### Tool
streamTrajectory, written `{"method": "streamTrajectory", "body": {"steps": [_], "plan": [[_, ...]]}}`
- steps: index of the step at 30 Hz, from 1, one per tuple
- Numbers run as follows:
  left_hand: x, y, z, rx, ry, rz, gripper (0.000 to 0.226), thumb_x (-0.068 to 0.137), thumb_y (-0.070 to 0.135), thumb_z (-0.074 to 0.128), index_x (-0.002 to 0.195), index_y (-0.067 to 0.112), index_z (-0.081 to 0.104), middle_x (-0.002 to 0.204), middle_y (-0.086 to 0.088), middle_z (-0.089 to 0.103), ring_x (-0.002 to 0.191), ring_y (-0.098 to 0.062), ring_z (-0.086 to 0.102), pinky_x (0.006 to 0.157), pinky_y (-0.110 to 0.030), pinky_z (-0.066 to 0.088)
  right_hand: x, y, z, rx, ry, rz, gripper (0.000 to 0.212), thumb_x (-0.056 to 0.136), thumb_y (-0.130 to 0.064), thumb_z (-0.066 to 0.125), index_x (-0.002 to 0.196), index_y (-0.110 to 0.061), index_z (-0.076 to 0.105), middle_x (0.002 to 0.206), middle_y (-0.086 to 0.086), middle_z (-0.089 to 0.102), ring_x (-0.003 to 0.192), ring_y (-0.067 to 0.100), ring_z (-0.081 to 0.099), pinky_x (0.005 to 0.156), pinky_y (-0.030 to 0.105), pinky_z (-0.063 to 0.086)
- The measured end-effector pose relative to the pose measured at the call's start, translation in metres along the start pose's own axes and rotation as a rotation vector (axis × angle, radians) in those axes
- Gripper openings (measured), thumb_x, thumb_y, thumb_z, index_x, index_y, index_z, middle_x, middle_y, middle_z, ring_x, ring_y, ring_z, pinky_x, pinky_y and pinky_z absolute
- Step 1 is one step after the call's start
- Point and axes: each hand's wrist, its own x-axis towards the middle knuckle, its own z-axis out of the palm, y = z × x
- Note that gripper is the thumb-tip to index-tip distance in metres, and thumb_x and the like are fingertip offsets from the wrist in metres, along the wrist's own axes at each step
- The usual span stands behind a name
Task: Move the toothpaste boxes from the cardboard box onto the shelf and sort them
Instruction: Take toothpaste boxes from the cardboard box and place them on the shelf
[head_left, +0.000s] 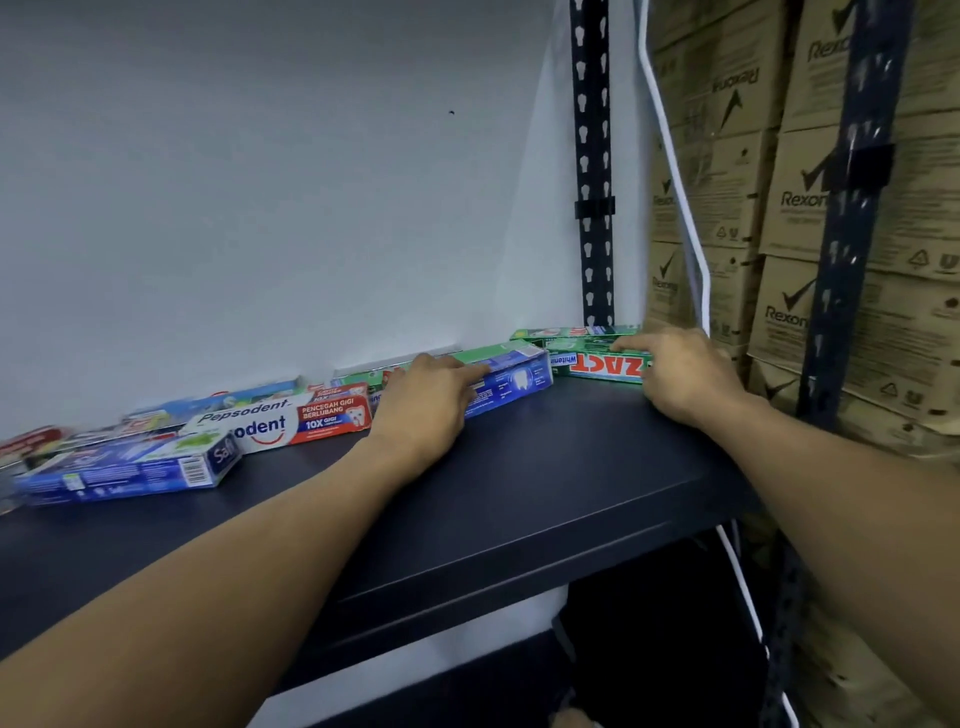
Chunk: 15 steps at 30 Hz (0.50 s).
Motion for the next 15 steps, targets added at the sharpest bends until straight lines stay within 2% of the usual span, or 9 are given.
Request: {"method": "streamTrajectory", "body": {"steps": [4, 7, 10, 15], "plan": [[0.013, 0.01, 0.01, 0.1, 0.024, -0.027, 0.035, 0.1, 0.024, 0.044, 0.132, 0.034, 0.056, 0.122, 0.001, 0.065, 0.109, -0.03, 0.053, 0.079, -0.04, 0.043, -0.004, 0.0, 0.0, -0.009, 0.024, -0.01, 0.054, 0.087, -0.019, 0.058, 0.129, -0.052, 0.056, 0.131, 0.003, 0.058, 0.122, 0.029, 0.047, 0.102, 0.052, 0.042], [0.017, 0.008, 0.015, 0.088, 0.028, -0.024, 0.035, 0.099, 0.023, 0.044, 0.131, 0.033, 0.057, 0.119, 0.001, 0.065, 0.107, -0.031, 0.054, 0.077, -0.04, 0.043, -0.009, 0.0, -0.001, -0.034, 0.048, -0.025, 0.051, 0.088, -0.022, 0.058, 0.129, -0.052, 0.056, 0.132, 0.001, 0.057, 0.124, 0.029, 0.046, 0.103, 0.051, 0.039], [0.019, 0.003, 0.017, 0.075, 0.043, -0.018, 0.037, 0.099, 0.024, 0.044, 0.132, 0.034, 0.058, 0.12, 0.002, 0.066, 0.107, -0.031, 0.055, 0.08, -0.04, 0.044, -0.012, -0.001, -0.004, -0.001, 0.067, -0.018, 0.048, 0.089, -0.023, 0.06, 0.127, -0.051, 0.059, 0.134, 0.001, 0.058, 0.126, 0.029, 0.046, 0.105, 0.05, 0.038], [0.018, 0.001, 0.02, 0.053, 0.066, -0.022, 0.037, 0.099, 0.026, 0.047, 0.133, 0.035, 0.057, 0.123, 0.003, 0.066, 0.113, -0.028, 0.056, 0.096, -0.044, 0.04, -0.013, -0.002, -0.005, 0.002, 0.06, -0.011, 0.046, 0.09, -0.021, 0.058, 0.128, -0.049, 0.06, 0.134, 0.001, 0.058, 0.127, 0.029, 0.046, 0.106, 0.051, 0.038]]}}
